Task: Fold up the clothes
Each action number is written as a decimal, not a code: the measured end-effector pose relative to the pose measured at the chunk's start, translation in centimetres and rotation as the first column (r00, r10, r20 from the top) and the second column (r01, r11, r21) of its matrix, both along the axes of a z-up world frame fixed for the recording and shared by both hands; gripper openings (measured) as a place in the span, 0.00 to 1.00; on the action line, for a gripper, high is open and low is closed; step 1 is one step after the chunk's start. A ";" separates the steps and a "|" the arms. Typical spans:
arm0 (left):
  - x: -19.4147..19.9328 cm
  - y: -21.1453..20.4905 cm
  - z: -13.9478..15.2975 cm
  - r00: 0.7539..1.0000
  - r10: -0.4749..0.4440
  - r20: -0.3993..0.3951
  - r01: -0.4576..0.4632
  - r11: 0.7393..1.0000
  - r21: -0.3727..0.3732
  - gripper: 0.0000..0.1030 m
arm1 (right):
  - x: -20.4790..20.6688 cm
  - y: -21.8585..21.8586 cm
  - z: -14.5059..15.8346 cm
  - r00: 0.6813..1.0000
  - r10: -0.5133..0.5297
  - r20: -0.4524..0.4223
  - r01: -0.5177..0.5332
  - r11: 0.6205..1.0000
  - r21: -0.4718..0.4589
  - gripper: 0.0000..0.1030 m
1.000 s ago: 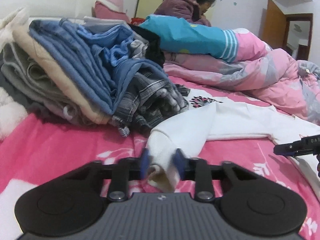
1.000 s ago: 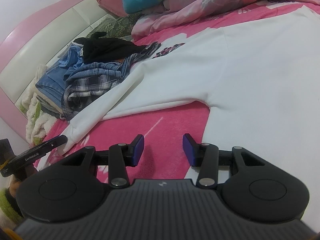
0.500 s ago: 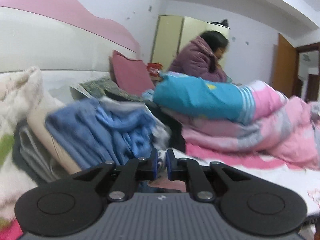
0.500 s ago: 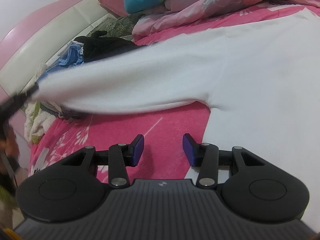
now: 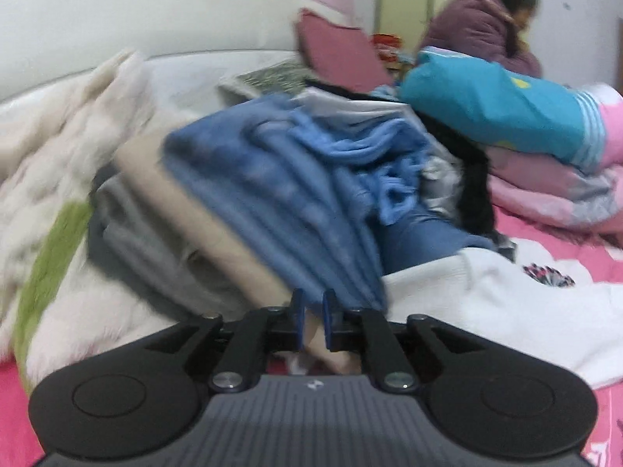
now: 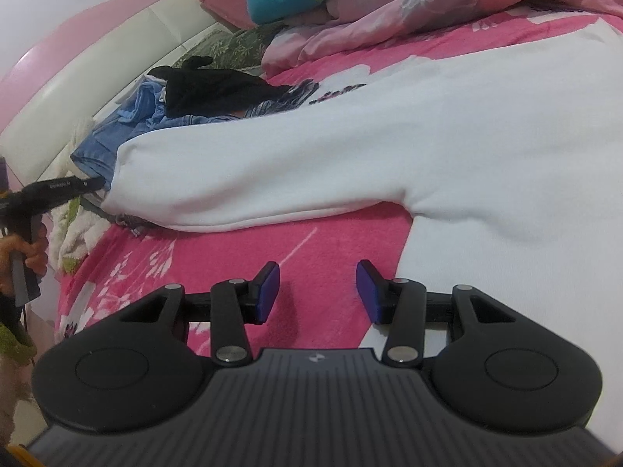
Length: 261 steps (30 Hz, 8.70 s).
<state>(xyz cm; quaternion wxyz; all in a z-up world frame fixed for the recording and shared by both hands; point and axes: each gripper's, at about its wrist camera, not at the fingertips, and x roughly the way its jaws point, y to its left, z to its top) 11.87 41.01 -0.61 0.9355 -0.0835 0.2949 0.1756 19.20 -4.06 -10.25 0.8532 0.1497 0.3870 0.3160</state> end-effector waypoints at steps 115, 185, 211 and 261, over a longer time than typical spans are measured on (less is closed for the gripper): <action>-23.7 -35.4 -8.6 0.817 -0.577 0.008 0.533 0.749 -0.392 0.39 | -30.1 -32.7 6.6 0.738 -0.656 0.158 0.673 0.734 -0.095 0.80; -23.6 -33.4 -8.9 0.793 -0.604 -0.074 0.489 0.705 -0.514 0.11 | -37.1 -45.3 0.8 0.647 -0.759 -0.077 0.755 0.652 -0.074 0.03; -18.3 -36.0 -7.0 0.773 -0.631 0.066 0.625 0.740 -0.247 0.43 | -19.1 -16.7 2.5 0.988 0.017 0.157 0.048 0.917 -0.397 0.08; -18.8 -36.4 -7.8 0.776 -0.630 -0.017 0.621 0.769 -0.151 0.54 | -18.7 -24.7 2.7 0.959 -0.208 0.192 0.271 0.868 -0.416 0.31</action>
